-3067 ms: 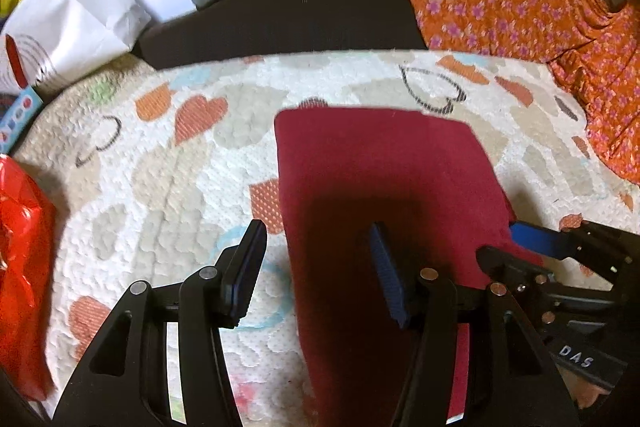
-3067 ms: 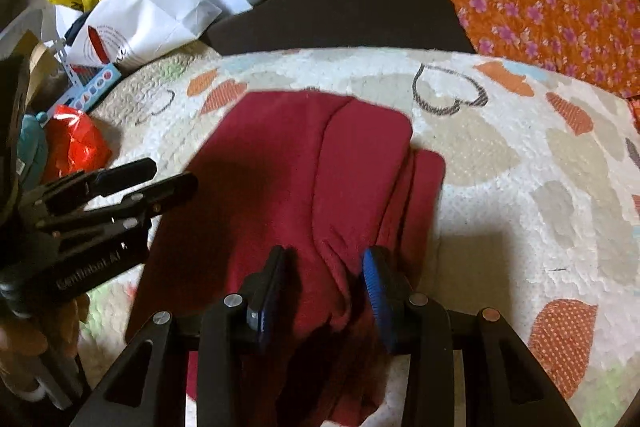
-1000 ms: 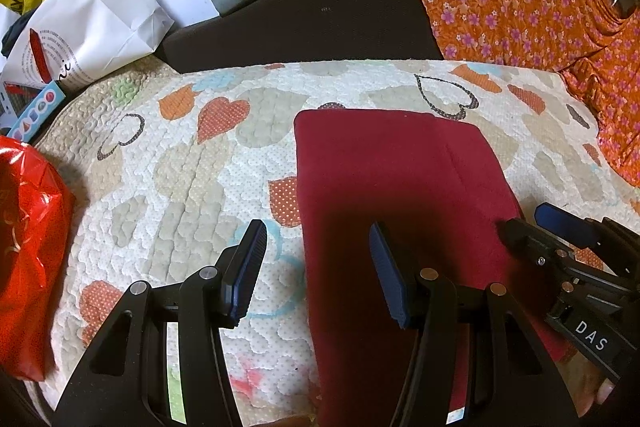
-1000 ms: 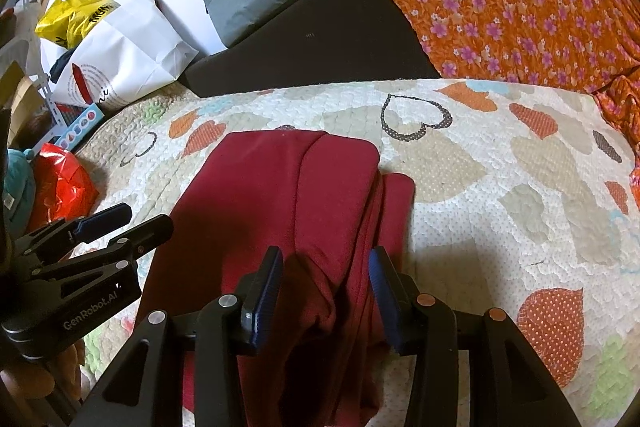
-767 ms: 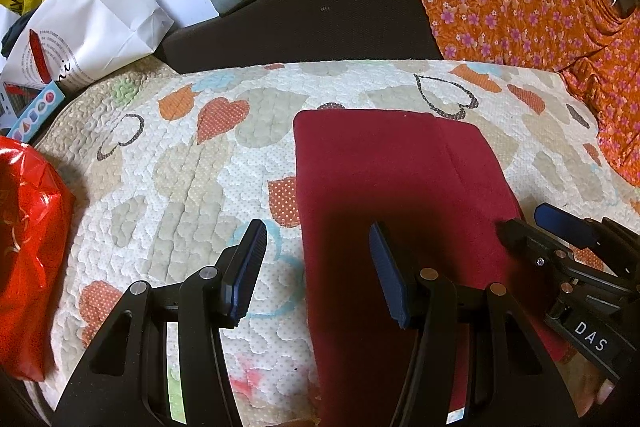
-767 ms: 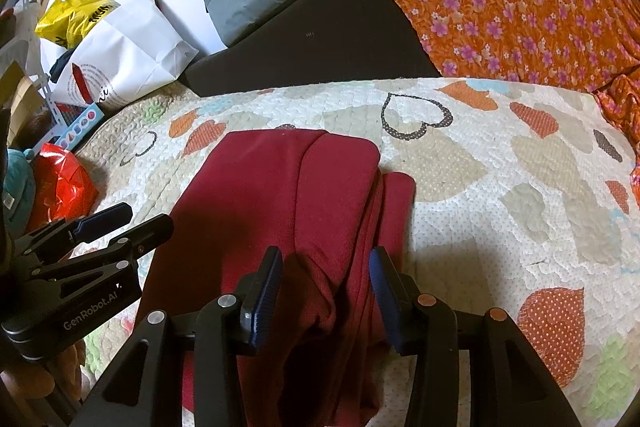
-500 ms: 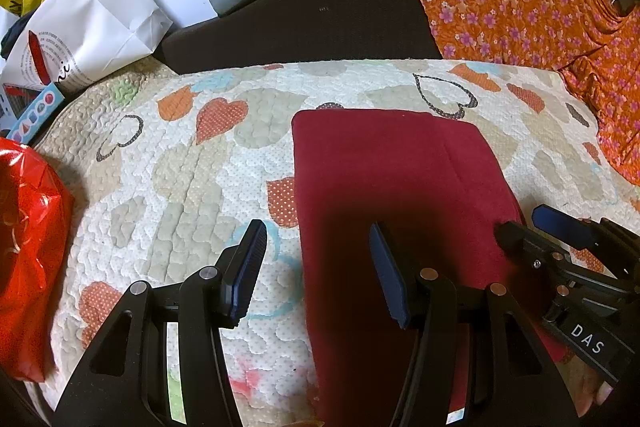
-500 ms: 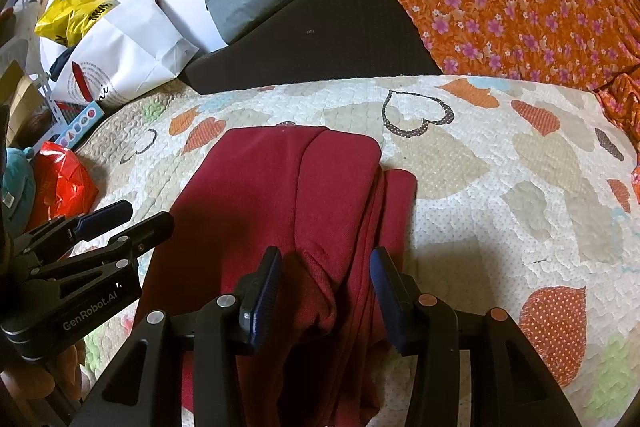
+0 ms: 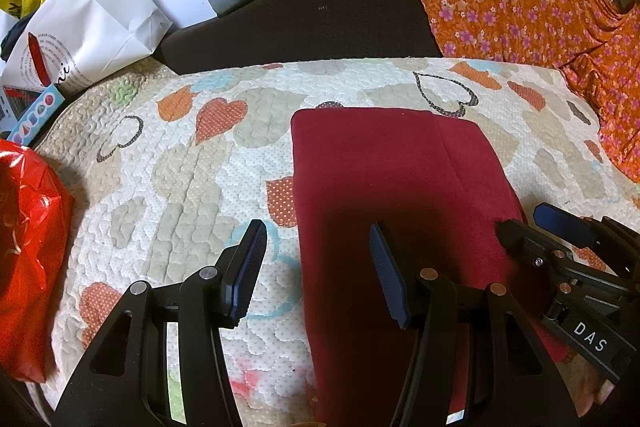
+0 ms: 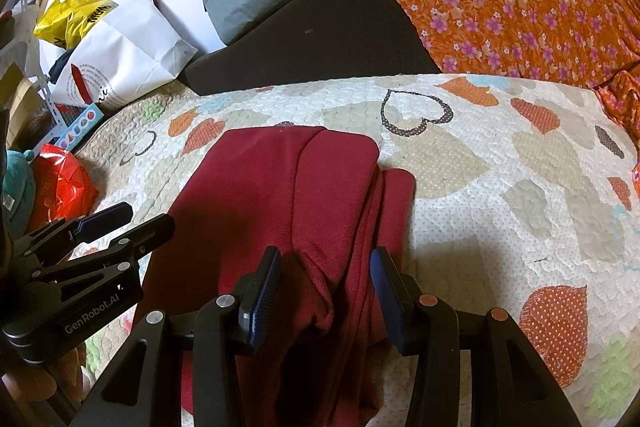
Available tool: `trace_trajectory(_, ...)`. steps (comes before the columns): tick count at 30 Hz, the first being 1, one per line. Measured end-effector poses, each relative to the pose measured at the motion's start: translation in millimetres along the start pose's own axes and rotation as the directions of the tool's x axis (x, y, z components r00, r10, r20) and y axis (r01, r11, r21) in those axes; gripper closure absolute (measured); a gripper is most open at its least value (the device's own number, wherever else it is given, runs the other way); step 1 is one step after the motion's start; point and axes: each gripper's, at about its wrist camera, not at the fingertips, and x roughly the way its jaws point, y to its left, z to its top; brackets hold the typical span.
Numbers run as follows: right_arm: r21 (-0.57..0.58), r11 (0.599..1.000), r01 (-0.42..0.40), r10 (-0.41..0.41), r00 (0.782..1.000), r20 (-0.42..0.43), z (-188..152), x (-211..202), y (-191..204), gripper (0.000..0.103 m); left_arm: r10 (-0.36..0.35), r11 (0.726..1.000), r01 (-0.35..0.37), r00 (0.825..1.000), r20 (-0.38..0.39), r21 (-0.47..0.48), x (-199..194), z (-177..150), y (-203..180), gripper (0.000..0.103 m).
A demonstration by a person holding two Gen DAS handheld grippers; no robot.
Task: Fold small clothes
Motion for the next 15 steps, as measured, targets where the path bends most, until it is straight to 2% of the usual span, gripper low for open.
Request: trace_trajectory(15, 0.003, 1.0, -0.004, 0.004, 1.0, -0.003, 0.0, 1.6, -0.6, 0.058, -0.002, 1.0, 0.002, 1.0, 0.001, 0.0, 0.3, 1.3, 1.1, 0.05)
